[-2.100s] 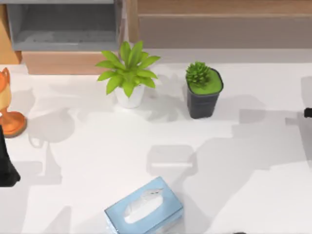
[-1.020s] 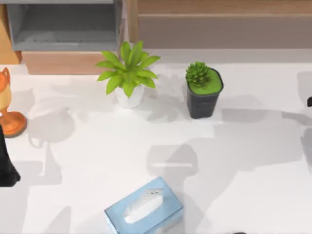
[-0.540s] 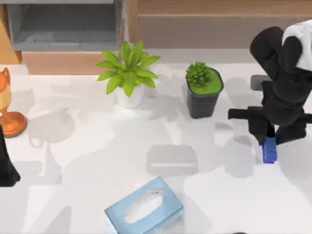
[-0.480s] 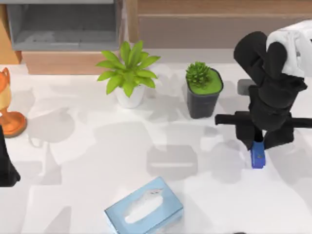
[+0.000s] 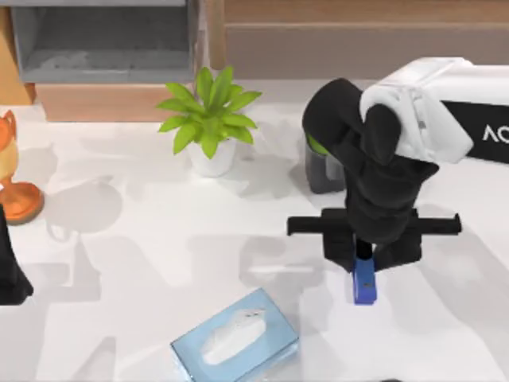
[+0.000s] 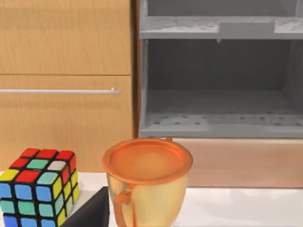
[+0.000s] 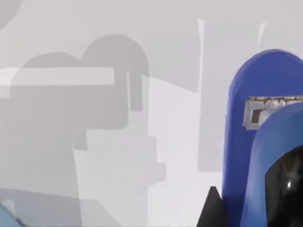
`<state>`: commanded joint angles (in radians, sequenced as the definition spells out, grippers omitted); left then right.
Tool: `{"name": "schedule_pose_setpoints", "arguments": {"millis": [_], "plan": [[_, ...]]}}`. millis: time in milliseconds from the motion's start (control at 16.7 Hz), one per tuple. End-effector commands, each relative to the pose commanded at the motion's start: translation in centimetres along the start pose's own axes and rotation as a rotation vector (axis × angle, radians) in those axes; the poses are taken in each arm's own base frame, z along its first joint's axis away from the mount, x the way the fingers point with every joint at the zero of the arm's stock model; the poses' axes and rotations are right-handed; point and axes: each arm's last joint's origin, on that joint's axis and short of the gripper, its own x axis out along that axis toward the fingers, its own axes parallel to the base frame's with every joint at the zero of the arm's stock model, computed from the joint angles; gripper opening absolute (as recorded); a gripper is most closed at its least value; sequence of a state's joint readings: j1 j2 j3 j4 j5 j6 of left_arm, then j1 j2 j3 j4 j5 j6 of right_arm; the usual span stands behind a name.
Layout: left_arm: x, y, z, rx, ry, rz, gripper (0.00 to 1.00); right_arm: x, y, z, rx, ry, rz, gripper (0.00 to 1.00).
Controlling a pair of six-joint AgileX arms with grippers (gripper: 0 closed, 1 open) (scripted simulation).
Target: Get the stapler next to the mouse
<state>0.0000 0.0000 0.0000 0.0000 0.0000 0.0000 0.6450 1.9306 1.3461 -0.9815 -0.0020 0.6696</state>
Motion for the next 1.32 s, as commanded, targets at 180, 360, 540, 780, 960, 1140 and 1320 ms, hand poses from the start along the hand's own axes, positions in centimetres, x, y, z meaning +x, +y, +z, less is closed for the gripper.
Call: {"name": "schedule_pose_setpoints", "arguments": {"millis": [180,360,540,780,960,1140,1320], "plan": [[0.0,0.0,0.0,0.000,0.000,0.000,1.00,0.2,-0.1,0.1,0.004,0.005,-0.001,0.00],[0.0,0.0,0.0,0.000,0.000,0.000,1.00,0.3,-0.5,0.5,0.035,-0.011,-0.003,0.00],[0.0,0.0,0.0,0.000,0.000,0.000,1.00,0.2,-1.2,1.2,0.084,-0.051,0.001,0.00],[0.0,0.0,0.0,0.000,0.000,0.000,1.00,-0.3,-1.9,2.1,0.140,-0.115,0.020,0.00],[0.0,0.0,0.0,0.000,0.000,0.000,1.00,-0.6,-2.0,2.4,0.153,-0.147,0.038,0.00],[0.0,0.0,0.0,0.000,0.000,0.000,1.00,-0.8,-1.7,2.4,0.140,-0.160,0.055,0.00],[0.0,0.0,0.0,0.000,0.000,0.000,1.00,-0.8,-1.2,2.0,0.111,-0.153,0.063,0.00]]}}
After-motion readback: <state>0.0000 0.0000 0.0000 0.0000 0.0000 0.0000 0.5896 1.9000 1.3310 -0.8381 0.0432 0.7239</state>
